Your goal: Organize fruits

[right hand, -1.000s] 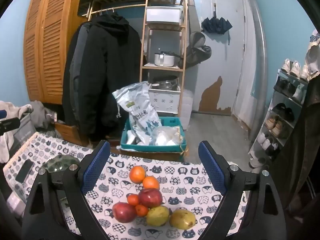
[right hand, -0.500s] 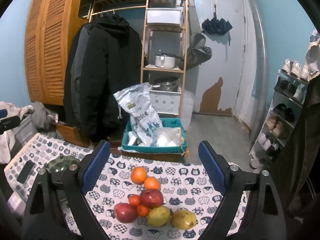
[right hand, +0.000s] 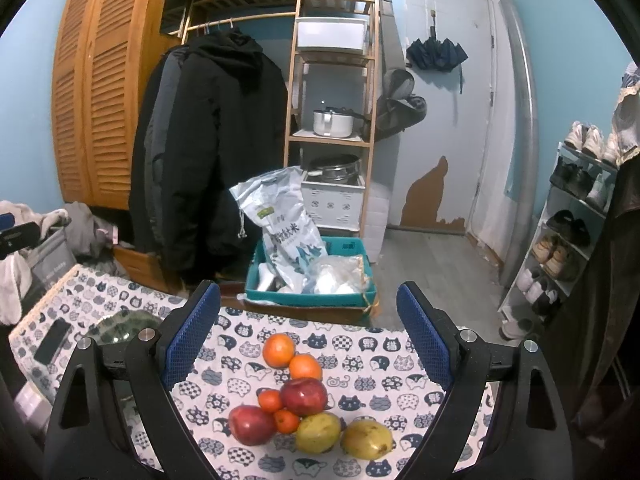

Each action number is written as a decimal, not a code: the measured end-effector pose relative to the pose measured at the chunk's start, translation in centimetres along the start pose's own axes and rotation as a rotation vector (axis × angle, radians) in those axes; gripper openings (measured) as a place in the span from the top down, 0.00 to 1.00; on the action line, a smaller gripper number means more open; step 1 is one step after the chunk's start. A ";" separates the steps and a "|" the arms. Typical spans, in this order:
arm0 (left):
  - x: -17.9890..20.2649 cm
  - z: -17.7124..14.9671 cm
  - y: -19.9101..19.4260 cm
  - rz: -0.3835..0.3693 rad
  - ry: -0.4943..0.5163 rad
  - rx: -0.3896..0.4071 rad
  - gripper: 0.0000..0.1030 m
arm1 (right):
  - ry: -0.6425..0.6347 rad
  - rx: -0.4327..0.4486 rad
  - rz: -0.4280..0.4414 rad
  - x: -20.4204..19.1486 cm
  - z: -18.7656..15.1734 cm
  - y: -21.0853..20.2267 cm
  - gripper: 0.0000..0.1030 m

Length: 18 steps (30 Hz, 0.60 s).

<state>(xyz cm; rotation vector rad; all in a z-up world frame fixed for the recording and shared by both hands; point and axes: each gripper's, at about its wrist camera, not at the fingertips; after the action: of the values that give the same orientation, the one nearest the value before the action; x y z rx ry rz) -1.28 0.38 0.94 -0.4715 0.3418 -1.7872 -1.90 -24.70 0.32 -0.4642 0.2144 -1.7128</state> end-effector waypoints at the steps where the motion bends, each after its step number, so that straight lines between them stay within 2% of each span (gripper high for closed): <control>1: 0.0 0.0 0.0 -0.001 0.000 0.001 0.01 | 0.000 0.000 0.000 0.0 0.0 0.0 0.14; 18: 0.0 0.0 -0.1 0.000 -0.002 0.001 0.01 | -0.010 0.009 0.006 -1.2 0.0 -0.5 0.14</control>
<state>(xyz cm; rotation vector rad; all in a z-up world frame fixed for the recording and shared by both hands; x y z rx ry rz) -1.37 0.43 1.03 -0.4727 0.3401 -1.7865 -2.16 -23.44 0.28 -0.4650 0.2009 -1.7048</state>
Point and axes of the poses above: each gripper's, at about its wrist camera, not at the fingertips, and y roughly the way its jaws point, x to its right, z to its top, and after that the axes turned 15 degrees about -z, right-handed
